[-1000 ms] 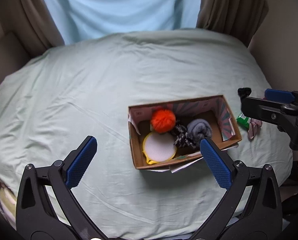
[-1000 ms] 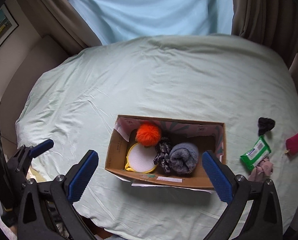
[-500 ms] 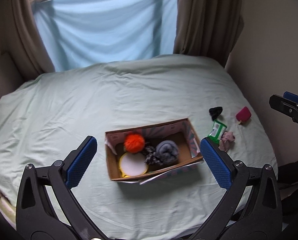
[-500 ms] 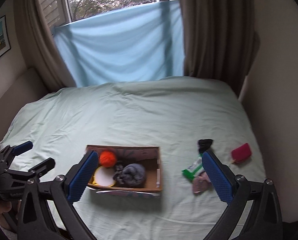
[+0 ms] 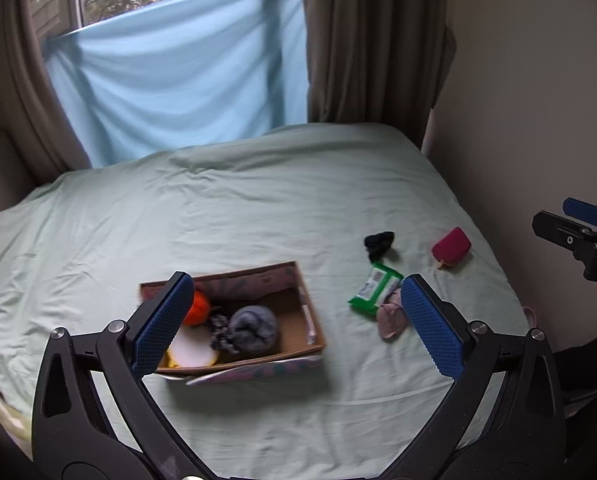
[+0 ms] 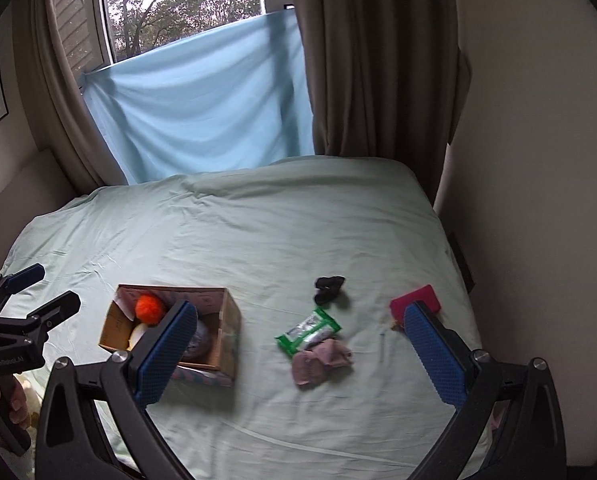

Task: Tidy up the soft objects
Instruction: 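Withdraw both tools from the box toward the pink fabric and wipes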

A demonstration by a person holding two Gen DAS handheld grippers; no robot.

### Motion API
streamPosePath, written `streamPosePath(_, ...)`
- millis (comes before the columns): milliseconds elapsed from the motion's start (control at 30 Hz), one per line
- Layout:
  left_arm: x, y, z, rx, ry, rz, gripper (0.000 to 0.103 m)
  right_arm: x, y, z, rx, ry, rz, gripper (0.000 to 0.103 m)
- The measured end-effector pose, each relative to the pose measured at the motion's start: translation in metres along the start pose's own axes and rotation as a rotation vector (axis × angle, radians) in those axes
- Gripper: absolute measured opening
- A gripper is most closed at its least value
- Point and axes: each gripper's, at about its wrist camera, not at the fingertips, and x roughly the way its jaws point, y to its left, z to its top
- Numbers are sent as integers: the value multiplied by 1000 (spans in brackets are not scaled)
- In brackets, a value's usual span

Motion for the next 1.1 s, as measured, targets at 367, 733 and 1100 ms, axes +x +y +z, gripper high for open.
streamPosePath(367, 80, -112, -16, 93, 103, -71, 103, 66, -112, -5, 15, 117, -21, 103)
streamPosePath(733, 195, -164, -43, 196, 241, -121, 103, 162, -172, -4, 172, 225, -56, 103)
streamPosePath(1100, 300, -187, -76, 261, 399, -162, 98, 279, -213, -18, 345, 376, -119, 103)
